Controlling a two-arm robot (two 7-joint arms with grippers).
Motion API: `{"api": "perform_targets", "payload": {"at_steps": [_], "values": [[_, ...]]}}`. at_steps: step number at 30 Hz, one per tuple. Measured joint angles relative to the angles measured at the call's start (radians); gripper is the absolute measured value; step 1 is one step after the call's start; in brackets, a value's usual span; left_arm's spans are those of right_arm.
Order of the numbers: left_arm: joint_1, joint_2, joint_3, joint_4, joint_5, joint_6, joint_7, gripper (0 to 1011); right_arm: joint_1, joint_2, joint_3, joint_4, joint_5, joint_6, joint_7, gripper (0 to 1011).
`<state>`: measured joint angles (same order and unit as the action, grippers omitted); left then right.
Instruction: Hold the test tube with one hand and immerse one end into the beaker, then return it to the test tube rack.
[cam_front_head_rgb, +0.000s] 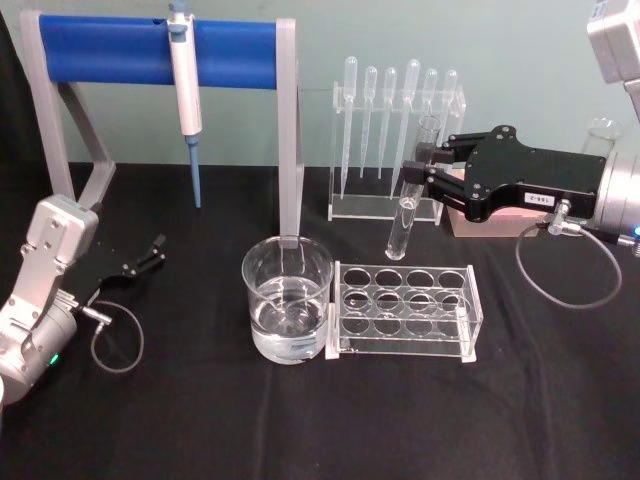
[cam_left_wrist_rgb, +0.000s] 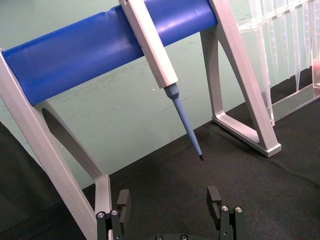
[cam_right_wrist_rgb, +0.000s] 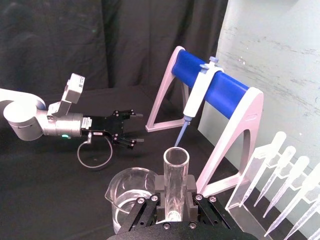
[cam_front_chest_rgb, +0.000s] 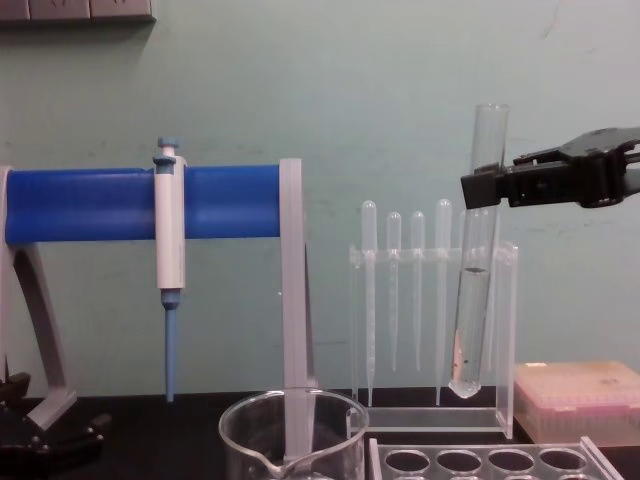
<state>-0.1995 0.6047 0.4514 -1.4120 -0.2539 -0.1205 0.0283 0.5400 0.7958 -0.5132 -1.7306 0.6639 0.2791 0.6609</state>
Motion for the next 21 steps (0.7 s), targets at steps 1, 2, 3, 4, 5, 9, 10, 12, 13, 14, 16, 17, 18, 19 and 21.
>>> {"api": "perform_targets", "payload": {"at_steps": [1,2,3,4,5,9,10,12,13,14,16,17,18,19,21], "values": [[0.0,0.0,0.0,0.0,0.0,0.0,0.0,1000,0.0,0.0,0.0,0.0,0.0,0.0,0.0,241],[0.0,0.0,0.0,0.0,0.0,0.0,0.0,1000,0.0,0.0,0.0,0.0,0.0,0.0,0.0,241],[0.0,0.0,0.0,0.0,0.0,0.0,0.0,1000,0.0,0.0,0.0,0.0,0.0,0.0,0.0,241],[0.0,0.0,0.0,0.0,0.0,0.0,0.0,1000,0.0,0.0,0.0,0.0,0.0,0.0,0.0,241],[0.0,0.0,0.0,0.0,0.0,0.0,0.0,1000,0.0,0.0,0.0,0.0,0.0,0.0,0.0,241],[0.0,0.0,0.0,0.0,0.0,0.0,0.0,1000,0.0,0.0,0.0,0.0,0.0,0.0,0.0,241],[0.0,0.0,0.0,0.0,0.0,0.0,0.0,1000,0.0,0.0,0.0,0.0,0.0,0.0,0.0,241],[0.0,0.0,0.0,0.0,0.0,0.0,0.0,1000,0.0,0.0,0.0,0.0,0.0,0.0,0.0,241],[0.0,0.0,0.0,0.0,0.0,0.0,0.0,1000,0.0,0.0,0.0,0.0,0.0,0.0,0.0,241],[0.0,0.0,0.0,0.0,0.0,0.0,0.0,1000,0.0,0.0,0.0,0.0,0.0,0.0,0.0,241],[0.0,0.0,0.0,0.0,0.0,0.0,0.0,1000,0.0,0.0,0.0,0.0,0.0,0.0,0.0,241],[0.0,0.0,0.0,0.0,0.0,0.0,0.0,1000,0.0,0.0,0.0,0.0,0.0,0.0,0.0,241],[0.0,0.0,0.0,0.0,0.0,0.0,0.0,1000,0.0,0.0,0.0,0.0,0.0,0.0,0.0,241],[0.0,0.0,0.0,0.0,0.0,0.0,0.0,1000,0.0,0.0,0.0,0.0,0.0,0.0,0.0,241],[0.0,0.0,0.0,0.0,0.0,0.0,0.0,1000,0.0,0.0,0.0,0.0,0.0,0.0,0.0,241]]}}
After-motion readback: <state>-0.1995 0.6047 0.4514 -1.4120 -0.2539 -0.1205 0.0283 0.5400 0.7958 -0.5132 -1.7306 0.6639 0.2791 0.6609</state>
